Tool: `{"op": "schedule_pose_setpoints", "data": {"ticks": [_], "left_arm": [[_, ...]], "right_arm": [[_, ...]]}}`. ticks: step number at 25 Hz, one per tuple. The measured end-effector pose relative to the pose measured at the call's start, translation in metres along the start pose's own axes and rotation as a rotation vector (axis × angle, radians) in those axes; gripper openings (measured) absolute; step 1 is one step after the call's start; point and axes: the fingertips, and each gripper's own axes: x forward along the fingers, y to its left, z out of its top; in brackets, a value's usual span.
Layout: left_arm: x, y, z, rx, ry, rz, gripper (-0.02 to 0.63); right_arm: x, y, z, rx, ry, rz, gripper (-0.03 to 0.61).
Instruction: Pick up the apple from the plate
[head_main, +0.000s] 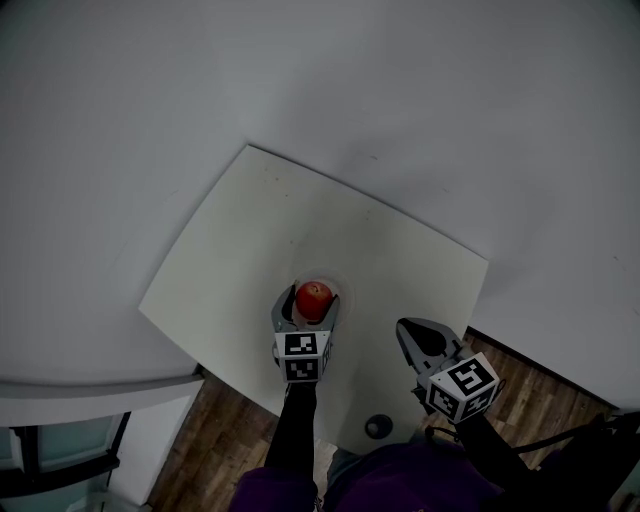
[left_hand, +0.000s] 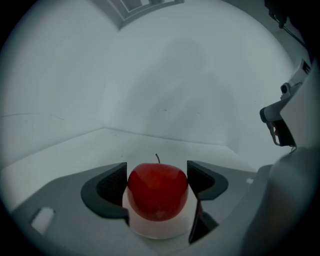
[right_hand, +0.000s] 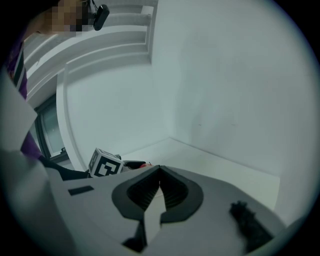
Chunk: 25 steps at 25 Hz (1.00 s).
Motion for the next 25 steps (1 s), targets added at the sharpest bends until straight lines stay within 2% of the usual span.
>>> {"op": "schedule_pose_setpoints", "data": {"ticks": [25], "left_arm": [[-0.041, -0.002, 0.01, -0.025, -0.043, 0.025, 0.379]], "right_arm": [[-0.015, 0.02, 0.005, -0.029, -0.031, 0.02, 0.011]]}}
